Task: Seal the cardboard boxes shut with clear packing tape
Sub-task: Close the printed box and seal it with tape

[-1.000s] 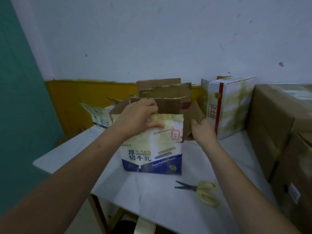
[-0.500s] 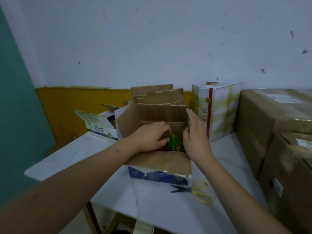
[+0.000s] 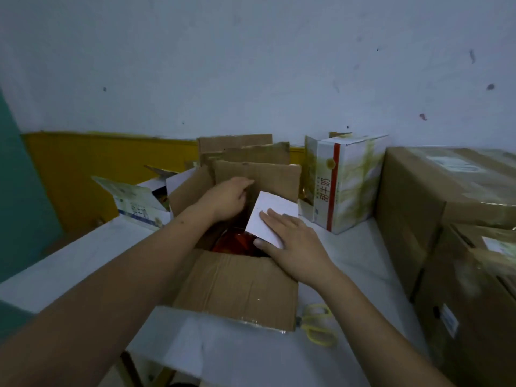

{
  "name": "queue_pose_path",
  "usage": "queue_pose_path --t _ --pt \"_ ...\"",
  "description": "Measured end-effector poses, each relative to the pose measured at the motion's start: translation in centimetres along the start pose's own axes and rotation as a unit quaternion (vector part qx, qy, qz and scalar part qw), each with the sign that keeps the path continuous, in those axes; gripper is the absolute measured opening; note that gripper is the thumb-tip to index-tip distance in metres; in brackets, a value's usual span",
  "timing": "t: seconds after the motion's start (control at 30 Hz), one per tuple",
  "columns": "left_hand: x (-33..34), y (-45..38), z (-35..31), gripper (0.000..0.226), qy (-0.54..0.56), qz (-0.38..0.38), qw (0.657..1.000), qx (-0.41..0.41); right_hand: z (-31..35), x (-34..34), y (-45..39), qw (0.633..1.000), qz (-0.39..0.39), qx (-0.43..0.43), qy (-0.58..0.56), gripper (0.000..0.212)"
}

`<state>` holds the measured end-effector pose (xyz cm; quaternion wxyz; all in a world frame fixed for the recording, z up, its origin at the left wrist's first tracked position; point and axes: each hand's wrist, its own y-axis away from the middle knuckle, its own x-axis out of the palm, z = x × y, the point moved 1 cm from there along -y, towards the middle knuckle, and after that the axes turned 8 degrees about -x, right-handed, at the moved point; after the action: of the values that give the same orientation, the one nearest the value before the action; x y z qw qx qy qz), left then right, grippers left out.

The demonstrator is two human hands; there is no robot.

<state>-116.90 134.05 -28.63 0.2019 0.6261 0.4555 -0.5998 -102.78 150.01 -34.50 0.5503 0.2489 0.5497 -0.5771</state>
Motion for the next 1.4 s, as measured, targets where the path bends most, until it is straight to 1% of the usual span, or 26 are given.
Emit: queue_pose_path --t 0.03,0.1,0.17,0.23,0.27,0.3,0.33,0.4,0.5,0.57,0.6,0.67,0.73,0.77,0.87,0.93,0.97,1.03,1.1,1.13,1.17,1.23,1.27,1.3,1.33,1.4 --pt "-1.6 1.2 -0.1 0.044 -0.004 -0.067 0.998 0.003 -0.2 0.0 -0.2 0.999 0.033 0.007 0.007 0.068" --pt "-4.3 3.8 0.2 0.039 -0.093 -0.211 0.973 0.0 -0.3 0.1 -0.3 0.999 0.046 0.016 -0.013 0.068" --pt "-5.8 6.2 1.1 0.05 -0.147 -0.283 0.945 -0.078 -0.2 0.5 -0.1 0.998 0.016 0.031 -0.061 0.061" --pt "-6.0 8.0 2.1 0.064 -0.046 -0.238 0.948 -0.207 -0.2 0.6 -0.1 0.998 0.011 0.041 -0.05 0.058" --pt "-5.7 8.5 2.6 0.062 0.029 -0.186 0.95 -0.25 -0.4 0.3 -0.4 0.998 0.019 0.043 -0.028 0.062" --pt "-5.2 8.8 3.0 0.053 0.085 -0.142 0.951 -0.26 -0.6 0.0 -0.9 0.998 0.029 0.047 -0.014 0.068" --pt "-4.6 9.2 3.3 0.039 0.102 -0.129 0.957 -0.239 -0.9 -0.4 -1.7 0.998 0.035 0.051 -0.015 0.073" --pt "-3.8 10.1 3.5 0.02 0.084 -0.17 0.964 -0.184 -1.5 -1.6 -3.9 0.996 0.024 0.065 -0.059 0.08" --pt "-2.9 11.0 2.7 0.026 0.068 -0.209 0.967 -0.13 -2.8 -2.8 -7.5 0.994 0.004 0.097 -0.049 0.081" --pt "-2.5 11.4 1.5 0.032 0.042 -0.196 0.975 -0.098 -3.7 -3.0 -9.4 0.993 0.014 0.121 -0.004 0.082" --pt "-2.4 11.6 0.9 0.035 0.023 -0.163 0.983 -0.078 -4.1 -2.9 -9.9 0.992 0.021 0.128 0.009 0.082" --pt "-2.3 12.2 0.1 0.039 0.006 -0.028 0.999 -0.041 -4.7 -2.6 -10.4 0.991 0.031 0.126 0.032 0.086" --pt "-2.3 13.2 -0.4 0.048 0.009 0.129 0.991 -0.024 -5.3 -2.1 -10.4 0.991 0.023 0.119 0.061 0.1" --pt "-2.6 13.7 -0.6 0.055 0.015 0.185 0.982 -0.033 -5.5 -1.9 -10.4 0.99 0.016 0.114 0.075 0.11" --pt "-4.4 15.1 -0.2 0.08 0.047 0.306 0.949 -0.053 -6.2 -1.7 -10.9 0.985 -0.012 0.11 0.129 0.132" --pt "-5.7 16.0 0.1 0.093 0.023 0.372 0.928 -0.029 -6.1 -2.3 -11.3 0.979 -0.041 0.114 0.166 0.127" --pt "-6.2 16.3 0.2 0.095 0.012 0.382 0.924 -0.02 -5.8 -2.9 -11.2 0.975 -0.06 0.105 0.185 0.115" --pt "-6.9 16.2 0.4 0.079 0.024 0.347 0.938 -0.018 -4.9 -4.4 -10.7 0.966 -0.114 0.072 0.219 0.076" --pt "-7.8 15.5 0.5 0.051 0.075 0.281 0.956 -0.03 -4.1 -5.6 -9.8 0.96 -0.165 0.054 0.219 0.038" --pt "-8.3 14.8 0.6 0.042 0.099 0.239 0.965 -0.04 -3.8 -5.9 -9.2 0.963 -0.17 0.056 0.201 0.036" --pt "-8.6 14.0 0.8 0.043 0.113 0.195 0.973 -0.051 -3.8 -5.8 -8.7 0.971 -0.151 0.063 0.177 0.043" --pt "-8.5 11.9 1.5 0.054 0.111 0.117 0.983 -0.091 -3.5 -5.0 -7.4 0.991 -0.043 0.092 0.085 0.055" --pt "-8.0 10.8 1.8 0.057 0.1 0.082 0.986 -0.107 -3.5 -4.4 -6.7 0.993 0.0 0.115 -0.009 0.052" --pt "-7.3 9.7 2.0 0.058 0.089 0.049 0.988 -0.117 -3.7 -3.7 -5.8 0.984 0.01 0.135 -0.12 0.045" --pt "-6.5 8.7 2.1 0.06 0.091 0.016 0.988 -0.122 -4.0 -3.3 -5.0 0.963 -0.013 0.146 -0.226 0.037" --pt "-4.7 7.2 2.3 0.074 0.12 -0.033 0.984 -0.129 -5.2 -2.9 -3.6 0.905 -0.095 0.148 -0.388 0.036"
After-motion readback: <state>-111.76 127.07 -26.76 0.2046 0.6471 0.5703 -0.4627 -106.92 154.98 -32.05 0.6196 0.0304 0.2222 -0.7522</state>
